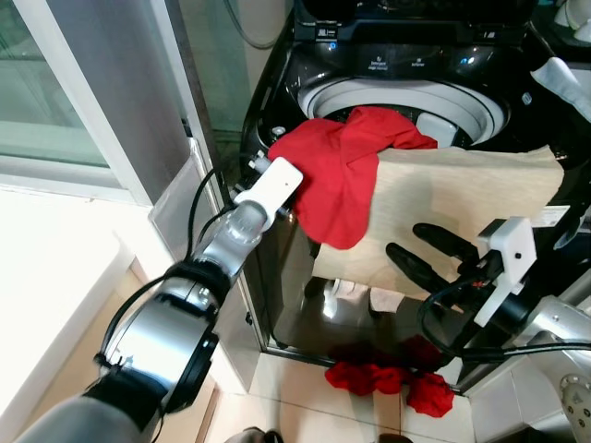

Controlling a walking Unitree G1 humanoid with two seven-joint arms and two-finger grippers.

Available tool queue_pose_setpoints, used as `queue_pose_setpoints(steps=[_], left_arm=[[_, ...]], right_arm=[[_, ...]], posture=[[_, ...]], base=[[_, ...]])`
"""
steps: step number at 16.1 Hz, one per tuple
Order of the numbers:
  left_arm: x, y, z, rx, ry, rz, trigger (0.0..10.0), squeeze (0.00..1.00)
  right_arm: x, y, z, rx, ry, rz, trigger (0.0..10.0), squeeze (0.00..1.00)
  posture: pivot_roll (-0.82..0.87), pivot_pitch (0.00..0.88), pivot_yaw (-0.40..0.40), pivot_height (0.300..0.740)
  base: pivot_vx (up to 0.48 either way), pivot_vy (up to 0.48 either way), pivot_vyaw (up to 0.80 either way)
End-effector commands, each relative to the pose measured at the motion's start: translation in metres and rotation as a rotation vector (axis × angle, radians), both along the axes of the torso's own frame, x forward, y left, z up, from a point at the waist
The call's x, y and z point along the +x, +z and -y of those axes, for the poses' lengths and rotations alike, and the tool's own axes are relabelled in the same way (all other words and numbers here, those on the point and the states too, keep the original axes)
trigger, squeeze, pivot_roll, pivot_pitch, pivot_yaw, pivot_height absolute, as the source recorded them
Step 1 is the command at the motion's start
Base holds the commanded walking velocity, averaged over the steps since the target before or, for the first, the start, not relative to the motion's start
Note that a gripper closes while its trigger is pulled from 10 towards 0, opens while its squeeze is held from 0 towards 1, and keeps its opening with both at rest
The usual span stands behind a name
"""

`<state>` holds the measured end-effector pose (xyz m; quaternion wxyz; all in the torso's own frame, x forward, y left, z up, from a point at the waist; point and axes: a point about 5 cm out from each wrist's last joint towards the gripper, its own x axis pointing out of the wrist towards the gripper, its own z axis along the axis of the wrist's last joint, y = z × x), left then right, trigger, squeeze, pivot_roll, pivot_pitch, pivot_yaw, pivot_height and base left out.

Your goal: Clothes washing

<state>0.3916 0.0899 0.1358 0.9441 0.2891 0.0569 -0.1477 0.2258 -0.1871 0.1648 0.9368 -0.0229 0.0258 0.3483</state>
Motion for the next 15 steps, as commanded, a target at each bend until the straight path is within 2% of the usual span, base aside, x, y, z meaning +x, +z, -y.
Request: queue_pose_setpoints(steps=[1,4,8,9,11,12,13,15], left_arm=[[0.005,0.013,0.002,-0.013,0.013,0.041,10.0,0.0],[0.016,0.046,0.008,-0.062,0.032,0.127,10.0,0.0],[0.026,0.08,0.0,-0.068,0.1,0.229,10.0,0.0],[0.028,0.094,-0.001,-0.092,0.106,0.259,10.0,0.0],[0.034,0.146,0.001,-0.146,0.132,0.399,10.0,0.0],[0.034,0.153,0.0,-0.152,0.144,0.426,10.0,0.0],[0.033,0.168,-0.002,-0.196,0.17,0.488,10.0,0.0],[0.032,0.176,-0.003,-0.221,0.182,0.552,10.0,0.0]], right_arm=[[-0.001,0.004,-0.003,-0.005,0.008,0.023,10.0,0.4],[-0.002,0.002,-0.003,-0.012,0.001,0.019,10.0,0.4],[-0.003,0.001,-0.001,-0.018,-0.008,0.015,10.0,0.41],[-0.003,0.0,-0.001,-0.019,-0.009,0.014,10.0,0.4],[-0.002,-0.001,-0.001,-0.024,-0.01,0.01,10.0,0.41],[-0.002,-0.001,-0.001,-0.024,-0.01,0.01,10.0,0.41],[-0.001,-0.002,-0.001,-0.024,-0.011,0.011,10.0,0.4],[-0.001,-0.003,-0.002,-0.023,-0.015,0.012,10.0,0.41]], posture=[[-0.32,0.0,0.105,0.74],[-0.34,0.0,0.116,0.74],[-0.35,0.0,0.121,0.74],[-0.34,0.0,0.121,0.74],[-0.34,0.0,0.121,0.74],[-0.34,0.0,0.121,0.74],[-0.35,0.0,0.124,0.74],[-0.35,0.0,0.132,0.74]], base=[[0.0,0.0,0.0],[0.0,0.0,0.0],[0.0,0.0,0.0],[0.0,0.0,0.0],[0.0,0.0,0.0],[0.0,0.0,0.0],[0.0,0.0,0.0],[0.0,0.0,0.0]])
